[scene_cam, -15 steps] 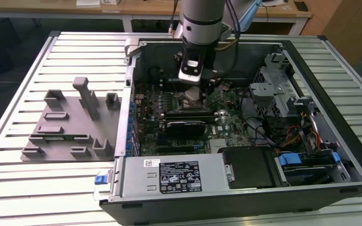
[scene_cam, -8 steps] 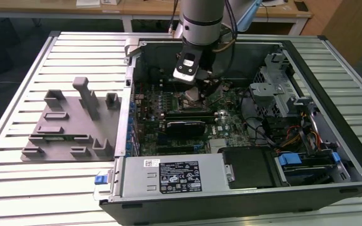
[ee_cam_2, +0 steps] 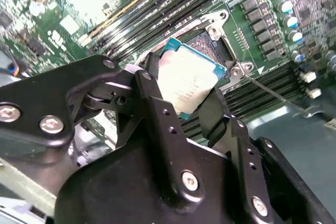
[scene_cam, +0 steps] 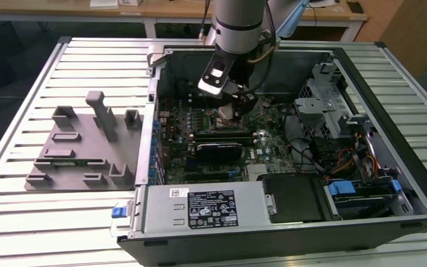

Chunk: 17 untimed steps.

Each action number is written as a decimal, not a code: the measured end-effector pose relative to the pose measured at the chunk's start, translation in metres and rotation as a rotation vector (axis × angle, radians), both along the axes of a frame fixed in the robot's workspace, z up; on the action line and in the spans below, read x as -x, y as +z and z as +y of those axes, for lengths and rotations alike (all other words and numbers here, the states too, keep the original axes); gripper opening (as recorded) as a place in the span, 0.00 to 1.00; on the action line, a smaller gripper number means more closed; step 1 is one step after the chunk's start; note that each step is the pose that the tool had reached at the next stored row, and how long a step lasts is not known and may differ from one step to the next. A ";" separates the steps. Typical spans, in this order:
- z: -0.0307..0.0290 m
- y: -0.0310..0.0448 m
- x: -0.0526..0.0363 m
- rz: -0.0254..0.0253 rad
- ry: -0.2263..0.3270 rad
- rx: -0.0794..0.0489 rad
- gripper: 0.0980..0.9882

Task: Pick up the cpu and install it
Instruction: 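Place the cpu into insertion slot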

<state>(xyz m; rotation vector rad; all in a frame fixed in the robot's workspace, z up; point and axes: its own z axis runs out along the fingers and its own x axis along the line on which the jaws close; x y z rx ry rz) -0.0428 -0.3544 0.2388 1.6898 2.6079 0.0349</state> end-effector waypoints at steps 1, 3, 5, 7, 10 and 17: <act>0.0000 -0.0001 0.0000 0.0000 -0.018 0.000 0.50; 0.0000 -0.0003 0.0000 -0.0001 -0.054 0.000 0.50; 0.0000 -0.0005 0.0000 -0.0001 -0.092 0.000 0.50; 0.0000 -0.0007 0.0000 0.0000 -0.128 0.001 0.50; 0.0000 -0.0013 0.0000 -0.0001 -0.181 0.000 0.50; 0.0000 -0.0032 0.0000 0.0000 -0.309 0.001 0.50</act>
